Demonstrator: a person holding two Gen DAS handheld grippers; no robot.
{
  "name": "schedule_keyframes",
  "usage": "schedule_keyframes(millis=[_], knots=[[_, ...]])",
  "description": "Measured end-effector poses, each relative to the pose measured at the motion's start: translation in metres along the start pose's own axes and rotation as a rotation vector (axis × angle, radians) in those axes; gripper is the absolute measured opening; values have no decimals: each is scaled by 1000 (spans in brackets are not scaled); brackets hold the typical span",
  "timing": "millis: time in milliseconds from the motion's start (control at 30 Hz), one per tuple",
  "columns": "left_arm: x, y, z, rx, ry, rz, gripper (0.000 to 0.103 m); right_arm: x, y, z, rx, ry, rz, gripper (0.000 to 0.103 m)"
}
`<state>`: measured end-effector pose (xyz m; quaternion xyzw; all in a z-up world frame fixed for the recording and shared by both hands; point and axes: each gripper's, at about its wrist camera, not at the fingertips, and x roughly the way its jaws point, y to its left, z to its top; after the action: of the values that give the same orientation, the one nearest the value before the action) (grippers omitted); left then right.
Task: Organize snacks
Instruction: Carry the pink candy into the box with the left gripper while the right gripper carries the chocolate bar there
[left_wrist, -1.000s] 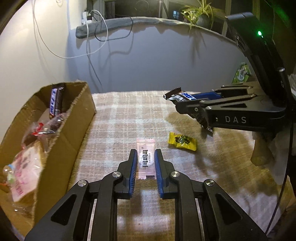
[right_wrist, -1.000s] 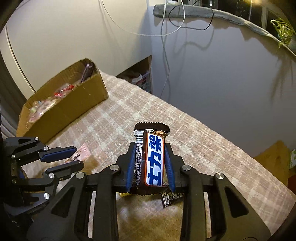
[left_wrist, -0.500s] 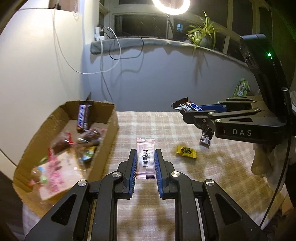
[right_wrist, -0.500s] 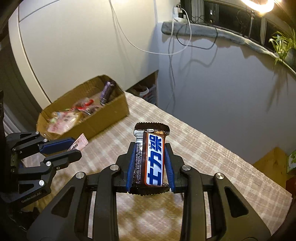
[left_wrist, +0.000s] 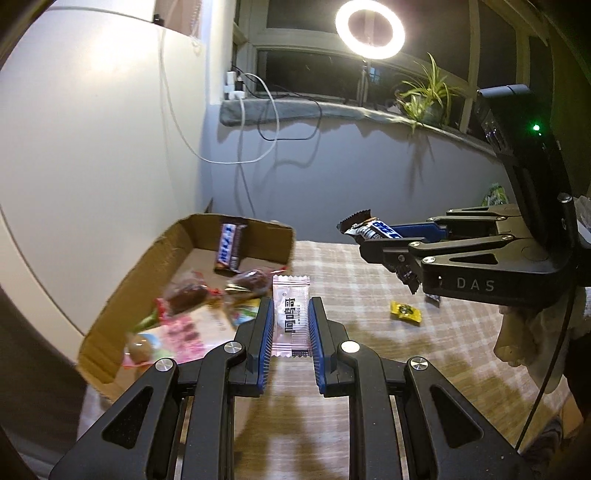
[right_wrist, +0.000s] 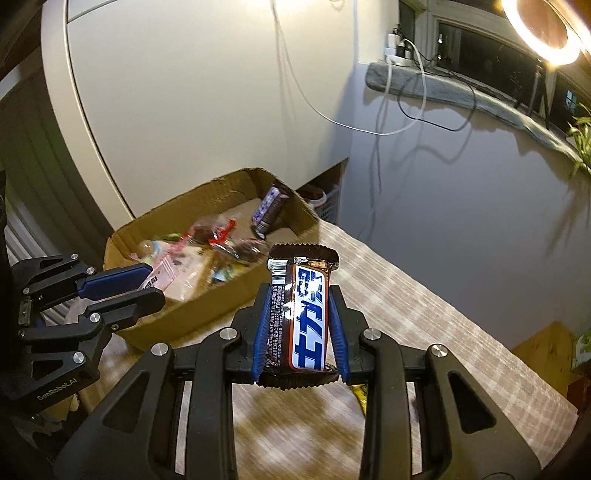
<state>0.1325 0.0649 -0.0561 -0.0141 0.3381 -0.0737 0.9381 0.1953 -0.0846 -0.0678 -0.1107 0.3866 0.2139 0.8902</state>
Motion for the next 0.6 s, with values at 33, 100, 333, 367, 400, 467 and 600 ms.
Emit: schedule_keyframes(millis=[33, 100, 333, 367, 400, 467, 600], knots=[[-1, 4, 0, -3, -3, 3, 17, 2, 5, 3, -7, 0, 1, 30], [-2, 13, 0, -14, -7, 8, 17, 7, 13, 9, -17, 1, 3, 30], [-3, 45, -2, -49, -12, 30, 17, 27, 36, 28, -39, 12, 8, 30], [-3, 48, -2, -53, -12, 33, 17, 30, 38, 30, -39, 14, 8, 30], [-3, 53, -2, -58, -13, 35, 17, 33, 40, 33, -40, 15, 10, 30], [-1, 61, -3, -69, -13, 40, 17, 42, 45, 37, -42, 20, 11, 30], [2, 74, -3, -83, -10, 48, 17, 55, 52, 43, -46, 33, 20, 30]])
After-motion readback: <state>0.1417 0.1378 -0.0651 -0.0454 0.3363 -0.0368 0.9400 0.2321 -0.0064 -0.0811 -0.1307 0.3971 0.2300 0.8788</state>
